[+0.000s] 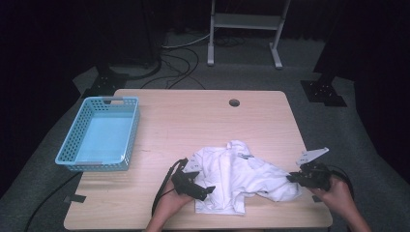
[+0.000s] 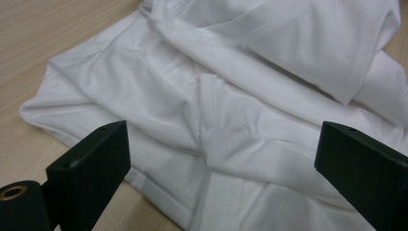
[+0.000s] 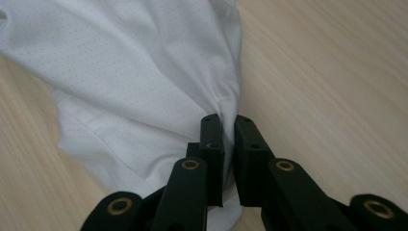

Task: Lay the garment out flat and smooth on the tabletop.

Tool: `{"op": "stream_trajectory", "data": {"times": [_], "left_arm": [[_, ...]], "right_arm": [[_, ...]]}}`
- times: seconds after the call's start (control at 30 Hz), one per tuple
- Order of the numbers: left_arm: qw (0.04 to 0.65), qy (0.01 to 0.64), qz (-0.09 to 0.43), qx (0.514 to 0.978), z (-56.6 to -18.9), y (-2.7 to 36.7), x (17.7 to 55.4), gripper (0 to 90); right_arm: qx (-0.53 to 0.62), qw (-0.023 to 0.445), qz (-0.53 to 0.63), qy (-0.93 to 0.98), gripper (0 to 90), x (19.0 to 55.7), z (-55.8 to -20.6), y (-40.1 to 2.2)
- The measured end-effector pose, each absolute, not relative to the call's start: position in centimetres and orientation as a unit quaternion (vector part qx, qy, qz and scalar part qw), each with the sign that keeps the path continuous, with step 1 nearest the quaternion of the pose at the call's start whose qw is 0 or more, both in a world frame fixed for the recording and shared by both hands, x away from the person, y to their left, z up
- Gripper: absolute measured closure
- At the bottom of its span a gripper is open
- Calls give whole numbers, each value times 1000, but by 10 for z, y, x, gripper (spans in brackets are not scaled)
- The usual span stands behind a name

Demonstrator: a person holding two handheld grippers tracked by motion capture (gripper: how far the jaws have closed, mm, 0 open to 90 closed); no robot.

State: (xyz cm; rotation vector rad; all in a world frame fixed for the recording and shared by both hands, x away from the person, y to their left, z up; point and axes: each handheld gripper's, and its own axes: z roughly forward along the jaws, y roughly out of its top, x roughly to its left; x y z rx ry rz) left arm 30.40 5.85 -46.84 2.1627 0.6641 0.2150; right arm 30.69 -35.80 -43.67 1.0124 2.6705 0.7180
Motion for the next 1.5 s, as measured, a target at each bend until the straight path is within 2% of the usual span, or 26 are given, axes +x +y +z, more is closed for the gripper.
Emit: {"op": "stream_trajectory", "data": {"times": [0.13,0.23,0.3,0.37,0.43,0.57,0.63,0.77,0.87,1.0,1.1,1.27,1.5], "left_arm": [[419,265,82,865,-468,57,304,44],[421,264,81,864,-466,54,304,45],[423,256,81,866,-465,50,304,52],[424,249,79,867,-463,46,305,69],[423,246,78,869,-462,42,306,76],[422,235,68,873,-462,34,308,155],[420,227,60,876,-463,28,309,209],[406,212,56,888,-466,17,310,218],[382,205,54,900,-472,11,312,218],[383,202,56,900,-475,14,311,216],[379,193,62,903,-475,21,309,217],[381,193,65,902,-476,41,306,217],[366,216,80,902,-474,82,303,217]], "right_arm": [[356,94,239,899,814,303,-443,-370],[359,96,244,896,662,303,-441,-368],[355,96,257,894,594,304,-435,-363],[349,98,268,893,536,304,-429,-355],[339,100,279,893,520,305,-423,-346],[312,94,308,894,522,308,-417,-326],[298,85,311,898,557,309,-419,-314],[271,68,303,911,598,310,-428,-287],[263,58,296,917,603,313,-436,-274],[263,52,289,919,603,316,-444,-266],[262,52,287,920,595,316,-448,-264],[259,56,279,923,532,315,-448,-266],[267,58,275,922,505,313,-445,-275]]}}
